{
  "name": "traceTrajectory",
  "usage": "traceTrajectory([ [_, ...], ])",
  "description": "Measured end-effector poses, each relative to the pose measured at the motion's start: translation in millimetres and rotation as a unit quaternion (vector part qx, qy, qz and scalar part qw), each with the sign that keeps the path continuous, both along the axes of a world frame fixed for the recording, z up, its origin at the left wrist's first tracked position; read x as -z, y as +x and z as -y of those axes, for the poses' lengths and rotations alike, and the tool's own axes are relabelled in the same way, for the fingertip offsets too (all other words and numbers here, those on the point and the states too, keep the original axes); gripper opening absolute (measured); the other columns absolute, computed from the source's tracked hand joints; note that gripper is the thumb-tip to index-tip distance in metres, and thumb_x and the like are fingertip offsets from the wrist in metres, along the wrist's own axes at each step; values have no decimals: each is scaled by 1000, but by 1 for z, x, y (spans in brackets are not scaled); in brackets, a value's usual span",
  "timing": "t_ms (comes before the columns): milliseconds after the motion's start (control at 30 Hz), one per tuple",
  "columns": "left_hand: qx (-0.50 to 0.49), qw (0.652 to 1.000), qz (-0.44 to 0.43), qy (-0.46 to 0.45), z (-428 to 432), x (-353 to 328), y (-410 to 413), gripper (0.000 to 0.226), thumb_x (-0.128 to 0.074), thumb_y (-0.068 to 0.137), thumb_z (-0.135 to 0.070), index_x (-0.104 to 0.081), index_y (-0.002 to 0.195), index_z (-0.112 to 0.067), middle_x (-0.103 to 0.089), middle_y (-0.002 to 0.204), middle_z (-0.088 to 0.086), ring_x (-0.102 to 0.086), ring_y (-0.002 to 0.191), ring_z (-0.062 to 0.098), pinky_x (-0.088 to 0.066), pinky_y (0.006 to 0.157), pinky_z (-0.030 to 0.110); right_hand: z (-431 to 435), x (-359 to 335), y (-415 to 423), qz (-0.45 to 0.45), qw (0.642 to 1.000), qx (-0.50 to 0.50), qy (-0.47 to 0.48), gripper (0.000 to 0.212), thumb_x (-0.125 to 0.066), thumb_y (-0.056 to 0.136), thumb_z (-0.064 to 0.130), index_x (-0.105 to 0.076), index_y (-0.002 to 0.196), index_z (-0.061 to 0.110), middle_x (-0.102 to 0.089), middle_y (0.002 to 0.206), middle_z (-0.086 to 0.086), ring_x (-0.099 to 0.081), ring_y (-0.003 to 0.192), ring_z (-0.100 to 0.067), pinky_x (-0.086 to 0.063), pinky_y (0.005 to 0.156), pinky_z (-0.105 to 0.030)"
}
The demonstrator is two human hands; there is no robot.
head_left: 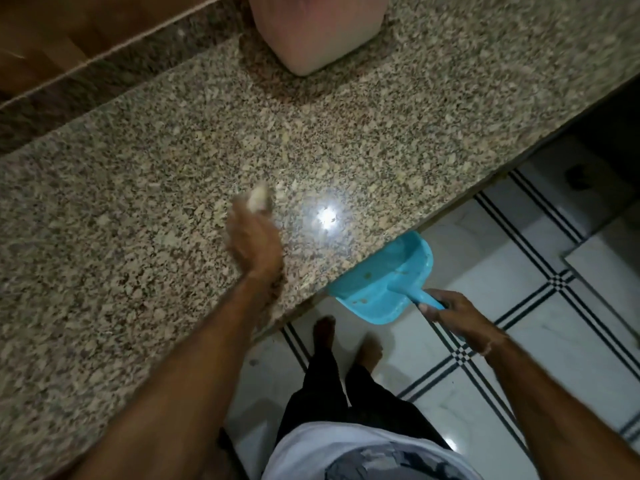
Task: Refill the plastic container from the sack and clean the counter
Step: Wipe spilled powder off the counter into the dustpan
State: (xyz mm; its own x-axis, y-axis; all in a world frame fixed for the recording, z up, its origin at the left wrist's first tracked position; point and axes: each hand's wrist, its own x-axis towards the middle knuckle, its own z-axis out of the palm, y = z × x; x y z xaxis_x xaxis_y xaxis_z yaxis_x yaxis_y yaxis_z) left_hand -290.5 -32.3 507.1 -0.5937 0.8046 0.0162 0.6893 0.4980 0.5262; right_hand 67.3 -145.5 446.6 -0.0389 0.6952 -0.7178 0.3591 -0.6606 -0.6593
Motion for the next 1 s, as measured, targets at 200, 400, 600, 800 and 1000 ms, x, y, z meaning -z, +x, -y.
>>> traceTrajectory([
  [200,-220,972,-1,-81,-66,6,-88,50,-40,108,-34,-37,154,-16,-49,149,21,-47,138,37,-35,113,49,2,1,2,5,999,43,-3,18,-68,97,10,-73,113,5,-60,83,-2,-54,84,-19,-43,76,-30],
  [400,212,973,-74,-49,-53,11,74,40,-59,100,-33,-51,138,-21,-59,136,9,-58,118,24,-47,102,44,-8,-11,-4,5,996,83,-10,23,-67,96,6,-70,119,11,-67,96,-2,-59,85,-13,-49,76,-23],
  [600,150,987,-46,24,-83,8,26,36,-51,98,-35,-49,132,-22,-66,117,6,-64,100,23,-57,89,47,-3,-12,6,2,996,93,-14,24,-66,97,5,-71,118,16,-65,87,10,-57,79,-7,-44,69,-17],
  [800,-127,989,-63,-35,-178,56,-70,47,-35,102,-50,-44,144,-31,-56,143,10,-55,128,29,-44,108,48,4,-2,11,-6,992,124,-11,33,-71,96,15,-70,128,17,-68,110,7,-62,94,-14,-46,76,-22],
  [1000,371,921,-122,-12,-106,-2,110,31,-55,102,-33,-58,132,-23,-64,129,6,-60,114,23,-48,100,43,-7,-2,13,-12,992,127,-10,28,-68,98,14,-70,125,18,-68,97,6,-60,85,-12,-45,70,-20],
])
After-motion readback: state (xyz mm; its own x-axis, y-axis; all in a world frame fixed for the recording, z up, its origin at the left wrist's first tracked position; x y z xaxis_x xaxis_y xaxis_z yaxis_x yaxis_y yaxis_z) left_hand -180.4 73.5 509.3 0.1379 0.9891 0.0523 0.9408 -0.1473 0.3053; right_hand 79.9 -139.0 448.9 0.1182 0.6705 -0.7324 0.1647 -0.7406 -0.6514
